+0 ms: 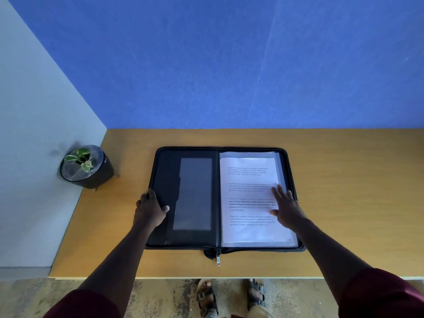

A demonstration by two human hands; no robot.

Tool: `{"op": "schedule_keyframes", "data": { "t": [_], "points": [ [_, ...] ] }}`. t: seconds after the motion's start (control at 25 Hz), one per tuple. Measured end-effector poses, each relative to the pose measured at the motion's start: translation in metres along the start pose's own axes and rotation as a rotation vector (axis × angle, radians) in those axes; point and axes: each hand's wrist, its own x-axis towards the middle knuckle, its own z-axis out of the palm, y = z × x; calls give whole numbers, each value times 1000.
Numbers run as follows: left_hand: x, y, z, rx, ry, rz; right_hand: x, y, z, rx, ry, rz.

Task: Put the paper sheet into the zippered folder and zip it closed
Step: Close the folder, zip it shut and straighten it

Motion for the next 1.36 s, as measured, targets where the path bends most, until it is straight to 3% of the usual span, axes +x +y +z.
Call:
{"op": "schedule_keyframes", "data": {
  "t": [0.28,0.48,0.8,1.0,1.36],
  "points": [
    [-1,9,-9,-85,76,-62,0,2,2,1,-7,-9],
    [-8,30,-33,-24,228,-176,-4,4,0,-94,15,-39],
    [-43,72,-79,-32,529,-170,4,20,-18,-280,32,-135],
    [-64,103,-102,-170,582,-82,5,27,-23,-248,41,-167],
    [-100,172,-112,-212,611,2,-1,57,-41,-237,54,-266]
  ]
}}
